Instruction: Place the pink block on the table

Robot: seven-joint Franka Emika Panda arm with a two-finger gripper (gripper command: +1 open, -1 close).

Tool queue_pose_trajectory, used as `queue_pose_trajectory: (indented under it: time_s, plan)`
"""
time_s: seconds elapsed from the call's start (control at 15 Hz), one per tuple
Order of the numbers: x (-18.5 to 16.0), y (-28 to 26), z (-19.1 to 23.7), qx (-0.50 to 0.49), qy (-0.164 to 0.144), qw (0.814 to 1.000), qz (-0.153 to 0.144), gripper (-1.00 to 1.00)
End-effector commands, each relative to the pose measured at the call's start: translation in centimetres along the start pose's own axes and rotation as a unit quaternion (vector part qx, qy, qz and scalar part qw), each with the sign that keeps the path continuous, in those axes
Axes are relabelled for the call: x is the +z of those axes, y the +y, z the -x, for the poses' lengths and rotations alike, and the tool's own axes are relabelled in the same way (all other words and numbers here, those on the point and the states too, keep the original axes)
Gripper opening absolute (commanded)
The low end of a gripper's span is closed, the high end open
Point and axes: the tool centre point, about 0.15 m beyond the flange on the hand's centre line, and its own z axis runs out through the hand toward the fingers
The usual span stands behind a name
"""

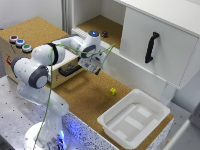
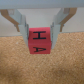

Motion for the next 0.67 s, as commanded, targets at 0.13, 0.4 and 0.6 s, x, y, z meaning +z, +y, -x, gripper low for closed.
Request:
queue_pose_trajectory:
  time_s: [0.13,0.4,0.6]
  plan:
    - [6.4,3.7,-1.9,0.024,-0.039,0.999,0.003,-1.00]
    - [8.7,4.3,-2.6,0.015,-0.052,0.999,-0.006,-1.00]
    - [9.9,4.4,-3.0,0.011,-0.063,0.998,-0.002,-1.00]
